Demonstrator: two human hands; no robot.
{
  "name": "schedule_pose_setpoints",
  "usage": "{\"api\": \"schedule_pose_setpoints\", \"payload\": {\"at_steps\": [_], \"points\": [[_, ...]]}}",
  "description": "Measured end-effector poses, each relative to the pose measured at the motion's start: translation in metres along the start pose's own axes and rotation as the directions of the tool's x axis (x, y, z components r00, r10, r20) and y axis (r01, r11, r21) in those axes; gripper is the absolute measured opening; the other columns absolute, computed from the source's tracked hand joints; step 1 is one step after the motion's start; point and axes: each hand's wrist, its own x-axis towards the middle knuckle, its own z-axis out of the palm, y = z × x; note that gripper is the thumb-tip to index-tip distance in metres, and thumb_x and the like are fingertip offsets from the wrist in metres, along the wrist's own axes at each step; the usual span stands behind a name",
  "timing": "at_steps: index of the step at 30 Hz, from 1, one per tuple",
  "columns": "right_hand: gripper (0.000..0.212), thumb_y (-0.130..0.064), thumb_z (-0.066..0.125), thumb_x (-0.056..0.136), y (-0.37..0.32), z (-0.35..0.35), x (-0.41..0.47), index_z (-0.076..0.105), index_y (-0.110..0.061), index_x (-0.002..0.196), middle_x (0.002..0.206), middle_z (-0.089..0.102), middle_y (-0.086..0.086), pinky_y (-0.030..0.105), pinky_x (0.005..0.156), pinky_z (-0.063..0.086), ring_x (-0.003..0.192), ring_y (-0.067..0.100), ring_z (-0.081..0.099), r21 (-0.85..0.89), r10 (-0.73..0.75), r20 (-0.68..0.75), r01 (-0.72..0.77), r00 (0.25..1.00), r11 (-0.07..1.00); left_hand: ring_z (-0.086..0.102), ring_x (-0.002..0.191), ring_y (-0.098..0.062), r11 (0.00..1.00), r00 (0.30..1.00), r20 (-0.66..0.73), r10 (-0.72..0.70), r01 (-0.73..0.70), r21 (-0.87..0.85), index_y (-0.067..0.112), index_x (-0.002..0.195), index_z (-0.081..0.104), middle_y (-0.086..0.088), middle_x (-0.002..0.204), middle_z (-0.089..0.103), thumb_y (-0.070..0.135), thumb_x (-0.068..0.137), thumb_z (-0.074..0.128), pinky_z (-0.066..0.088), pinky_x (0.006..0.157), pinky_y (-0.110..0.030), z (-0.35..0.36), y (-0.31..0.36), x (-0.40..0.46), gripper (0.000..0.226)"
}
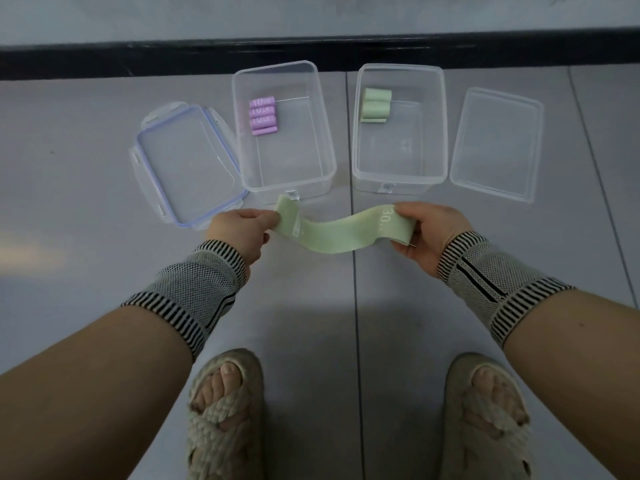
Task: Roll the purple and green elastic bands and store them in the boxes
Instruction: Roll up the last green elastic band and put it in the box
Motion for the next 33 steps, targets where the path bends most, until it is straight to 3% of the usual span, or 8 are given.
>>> {"api": "schedule_pose_setpoints", "payload": {"at_steps": [10, 12, 14, 17, 23, 27, 31, 33], "points": [[0.009, -0.003, 0.058, 0.088, -0.028, 0.017, -0.035, 0.064, -0.009, 0.085, 0.079, 0.064, 0.006, 0.018, 0.045, 0.046, 0.067, 0.016, 0.06, -0.088, -0.103, 0.172, 0.12, 0.98, 0.989, 0.051, 0.055, -0.009, 0.88, 0.93, 0.179, 0.32, -0.362, 0.308, 0.021, 0.073, 0.064, 0.005, 0.064, 0.059, 0.02, 0.083, 0.066, 0.038, 0.048, -0.018, 0.002, 0.024, -0.035, 0.01], [0.012, -0.002, 0.056, 0.089, -0.045, 0.024, -0.052, 0.063, -0.01, 0.084, 0.08, 0.063, 0.006, 0.019, 0.045, 0.047, 0.068, 0.015, 0.06, -0.111, -0.125, 0.242, 0.156, 0.962, 0.981, 0.051, 0.054, 0.001, 0.804, 0.87, 0.296, 0.394, -0.482, 0.348, 0.025, 0.083, 0.065, 0.012, 0.072, 0.061, 0.019, 0.082, 0.068, 0.038, 0.049, -0.01, -0.003, 0.044, -0.05, 0.007], [0.015, 0.001, 0.055, 0.089, -0.064, 0.032, -0.073, 0.061, -0.011, 0.084, 0.081, 0.062, 0.007, 0.022, 0.049, 0.051, 0.07, 0.017, 0.061, -0.128, -0.142, 0.293, 0.186, 0.946, 0.974, 0.055, 0.065, 0.008, 0.713, 0.79, 0.443, 0.424, -0.593, 0.374, 0.029, 0.102, 0.062, 0.016, 0.09, 0.061, 0.021, 0.078, 0.073, 0.042, 0.058, -0.006, -0.007, 0.066, -0.074, 0.027], [0.018, 0.004, 0.052, 0.089, -0.099, 0.044, -0.112, 0.059, -0.011, 0.082, 0.085, 0.061, 0.011, 0.027, 0.056, 0.055, 0.074, 0.02, 0.063, -0.131, -0.184, 0.347, 0.241, 0.92, 0.962, 0.059, 0.096, -0.002, 0.595, 0.702, 0.53, 0.475, -0.701, 0.394, 0.026, 0.123, 0.054, 0.014, 0.112, 0.059, 0.027, 0.074, 0.076, 0.047, 0.082, -0.016, -0.011, 0.092, -0.108, 0.054], [0.014, -0.002, 0.054, 0.09, -0.149, 0.047, -0.206, 0.06, -0.012, 0.082, 0.072, 0.063, 0.007, 0.022, 0.049, 0.05, 0.053, 0.013, 0.061, -0.023, -0.267, 0.41, 0.303, 0.872, 0.953, 0.058, 0.06, 0.01, 0.671, 0.676, 0.326, 0.66, -0.726, 0.148, 0.021, 0.097, 0.067, 0.007, 0.078, 0.066, 0.008, 0.087, 0.061, 0.046, 0.061, -0.006, -0.034, 0.142, -0.19, 0.017], [0.012, -0.008, 0.055, 0.088, -0.159, 0.033, -0.258, 0.065, -0.013, 0.089, 0.078, 0.063, 0.003, 0.023, 0.056, 0.042, 0.065, 0.013, 0.054, -0.029, -0.392, 0.267, 0.414, 0.88, 0.91, 0.066, 0.081, -0.028, 0.734, 0.73, 0.214, 0.649, -0.675, 0.078, 0.029, 0.075, 0.059, -0.012, 0.086, 0.069, 0.017, 0.091, 0.056, 0.056, 0.077, -0.043, -0.052, 0.154, -0.243, 0.02], [0.042, 0.0, 0.056, 0.082, -0.149, 0.014, -0.3, 0.058, -0.019, 0.12, 0.114, 0.062, -0.002, 0.022, 0.077, 0.041, 0.101, 0.012, 0.056, -0.302, -0.492, 0.37, 0.603, 0.788, 0.739, 0.064, 0.083, -0.02, 0.792, 0.756, 0.247, 0.606, -0.601, -0.104, 0.021, 0.084, 0.062, -0.004, 0.085, 0.066, 0.01, 0.092, 0.054, 0.056, 0.074, -0.031, -0.075, 0.16, -0.298, 0.015], [0.051, 0.001, 0.061, 0.08, -0.14, 0.01, -0.316, 0.052, -0.018, 0.127, 0.113, 0.063, 0.001, 0.024, 0.082, 0.046, 0.102, 0.014, 0.06, -0.343, -0.455, 0.459, 0.624, 0.763, 0.702, 0.066, 0.088, -0.023, 0.813, 0.779, 0.236, 0.581, -0.545, -0.203, 0.016, 0.09, 0.062, -0.007, 0.091, 0.068, 0.01, 0.091, 0.055, 0.056, 0.078, -0.035, -0.085, 0.16, -0.32, 0.009]]}}
